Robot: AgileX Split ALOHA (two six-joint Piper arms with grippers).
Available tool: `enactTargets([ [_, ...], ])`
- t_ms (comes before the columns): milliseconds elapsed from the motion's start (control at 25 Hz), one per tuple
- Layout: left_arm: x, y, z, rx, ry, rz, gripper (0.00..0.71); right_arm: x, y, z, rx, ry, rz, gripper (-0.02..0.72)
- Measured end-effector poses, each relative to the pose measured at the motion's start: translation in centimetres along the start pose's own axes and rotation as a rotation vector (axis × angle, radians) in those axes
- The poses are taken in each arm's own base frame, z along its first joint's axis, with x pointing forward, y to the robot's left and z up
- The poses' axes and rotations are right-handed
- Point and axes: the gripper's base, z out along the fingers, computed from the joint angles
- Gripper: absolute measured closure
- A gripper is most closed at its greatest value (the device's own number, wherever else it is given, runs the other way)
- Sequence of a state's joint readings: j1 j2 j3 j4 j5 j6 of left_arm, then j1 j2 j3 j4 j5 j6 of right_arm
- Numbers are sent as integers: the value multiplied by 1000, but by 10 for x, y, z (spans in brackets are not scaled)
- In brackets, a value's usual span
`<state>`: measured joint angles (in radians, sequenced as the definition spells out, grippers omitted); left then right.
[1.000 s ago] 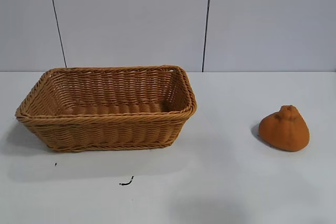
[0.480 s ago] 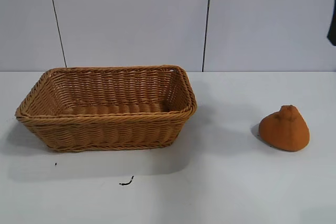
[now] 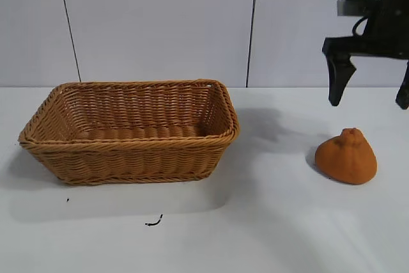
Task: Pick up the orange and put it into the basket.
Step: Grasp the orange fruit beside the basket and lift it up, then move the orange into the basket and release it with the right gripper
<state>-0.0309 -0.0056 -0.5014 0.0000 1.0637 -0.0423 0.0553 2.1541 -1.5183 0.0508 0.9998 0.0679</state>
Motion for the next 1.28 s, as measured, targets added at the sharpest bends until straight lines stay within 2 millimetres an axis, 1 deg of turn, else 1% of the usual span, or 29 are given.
enactTargets([
  [120,0,0,0,0,0,0,44,-1,1,12,-13,12,11,11],
  [160,0,0,0,0,0,0,44,-2,1,14,-14,14,12,23],
  [200,0,0,0,0,0,0,44,-2,1,16,-14,19,13,42],
  [280,0,0,0,0,0,0,44,-2,1,19,-13,24,13,113],
  [360,0,0,0,0,0,0,44,-2,1,20,-13,24,13,209],
  [400,0,0,0,0,0,0,44,-2,1,20,-12,24,12,283],
  [480,0,0,0,0,0,0,44,-2,0,19,-4,29,7,483],
  [520,0,0,0,0,0,0,44,-1,0,19,0,35,4,570],
  [560,0,0,0,0,0,0,44,-1,-1,16,7,39,-1,635],
  [680,0,0,0,0,0,0,44,-2,-2,4,26,26,-15,639],
  [760,0,0,0,0,-1,0,44,-4,-2,-9,35,16,-22,639],
  [840,0,0,0,0,-1,0,44,-9,-2,-30,41,-25,-28,639],
  [960,0,0,0,0,-1,0,44,-17,1,-71,33,-115,-30,639],
  [1040,0,0,0,0,-1,0,44,-21,2,-92,35,-158,-33,639],
  [1160,0,0,0,0,-1,0,44,-28,9,-115,34,-218,-49,639],
  [1280,0,0,0,0,-1,0,44,-33,28,-130,26,-286,-100,639],
])
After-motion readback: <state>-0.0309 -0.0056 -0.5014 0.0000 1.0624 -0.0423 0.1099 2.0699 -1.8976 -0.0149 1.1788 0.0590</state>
